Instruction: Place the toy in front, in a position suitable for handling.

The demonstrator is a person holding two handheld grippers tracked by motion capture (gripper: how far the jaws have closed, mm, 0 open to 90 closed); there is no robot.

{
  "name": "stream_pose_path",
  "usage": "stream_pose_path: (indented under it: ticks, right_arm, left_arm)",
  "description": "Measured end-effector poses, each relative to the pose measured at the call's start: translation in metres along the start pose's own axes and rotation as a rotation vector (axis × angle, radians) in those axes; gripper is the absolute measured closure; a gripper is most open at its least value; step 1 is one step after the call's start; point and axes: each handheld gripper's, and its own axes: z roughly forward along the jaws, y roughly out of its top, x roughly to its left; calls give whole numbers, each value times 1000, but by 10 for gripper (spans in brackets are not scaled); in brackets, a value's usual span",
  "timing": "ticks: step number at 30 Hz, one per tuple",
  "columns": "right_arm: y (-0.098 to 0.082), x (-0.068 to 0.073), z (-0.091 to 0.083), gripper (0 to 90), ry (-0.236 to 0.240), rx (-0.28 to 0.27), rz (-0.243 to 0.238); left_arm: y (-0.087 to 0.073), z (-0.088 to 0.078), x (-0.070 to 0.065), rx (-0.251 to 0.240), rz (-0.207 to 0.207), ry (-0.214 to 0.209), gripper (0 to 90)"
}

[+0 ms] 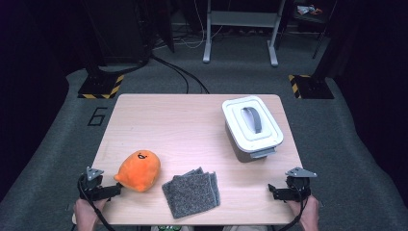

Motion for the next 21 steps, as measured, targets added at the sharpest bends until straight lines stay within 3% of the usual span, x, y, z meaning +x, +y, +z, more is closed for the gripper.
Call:
stream_pose_path:
  ticks: [13,21]
  right_arm:
    - [2,-2,-2,9,-10,19,1]
    - [11,0,-13,18,16,16,40]
  left_arm:
    - [0,0,0,0,1,-1,0]
    - [0,0,0,0,2,-1,0]
